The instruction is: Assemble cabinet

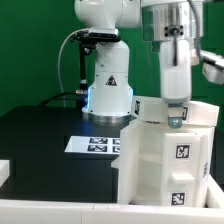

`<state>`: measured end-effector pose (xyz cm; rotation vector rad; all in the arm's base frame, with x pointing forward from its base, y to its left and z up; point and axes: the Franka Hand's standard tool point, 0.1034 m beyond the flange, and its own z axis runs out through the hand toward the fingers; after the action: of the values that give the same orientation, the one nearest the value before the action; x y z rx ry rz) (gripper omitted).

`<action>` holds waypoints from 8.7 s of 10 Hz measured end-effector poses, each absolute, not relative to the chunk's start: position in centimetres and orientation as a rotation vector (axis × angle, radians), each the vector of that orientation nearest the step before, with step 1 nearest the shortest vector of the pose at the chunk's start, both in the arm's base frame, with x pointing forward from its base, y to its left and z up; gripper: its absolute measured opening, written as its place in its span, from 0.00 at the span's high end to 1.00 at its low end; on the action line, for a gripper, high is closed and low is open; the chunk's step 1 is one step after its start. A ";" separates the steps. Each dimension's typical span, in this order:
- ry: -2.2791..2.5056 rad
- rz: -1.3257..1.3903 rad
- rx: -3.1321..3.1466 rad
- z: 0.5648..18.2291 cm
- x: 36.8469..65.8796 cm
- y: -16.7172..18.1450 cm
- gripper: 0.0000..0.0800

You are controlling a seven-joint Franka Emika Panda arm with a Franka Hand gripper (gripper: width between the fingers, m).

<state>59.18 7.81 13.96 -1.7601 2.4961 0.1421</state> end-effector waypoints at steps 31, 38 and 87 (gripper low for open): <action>-0.149 -0.095 -3.032 19.0 59.2 9.6 0.00; -1.251 -0.112 -2.871 18.4 58.9 9.2 0.00; 1.951 0.197 -2.192 16.8 58.6 10.6 0.00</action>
Offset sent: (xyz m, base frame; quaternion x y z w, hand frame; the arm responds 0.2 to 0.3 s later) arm 0.0036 0.0005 0.0082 0.0047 0.0038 0.1190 0.9929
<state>58.61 10.59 16.80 -2.1918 1.9506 0.1968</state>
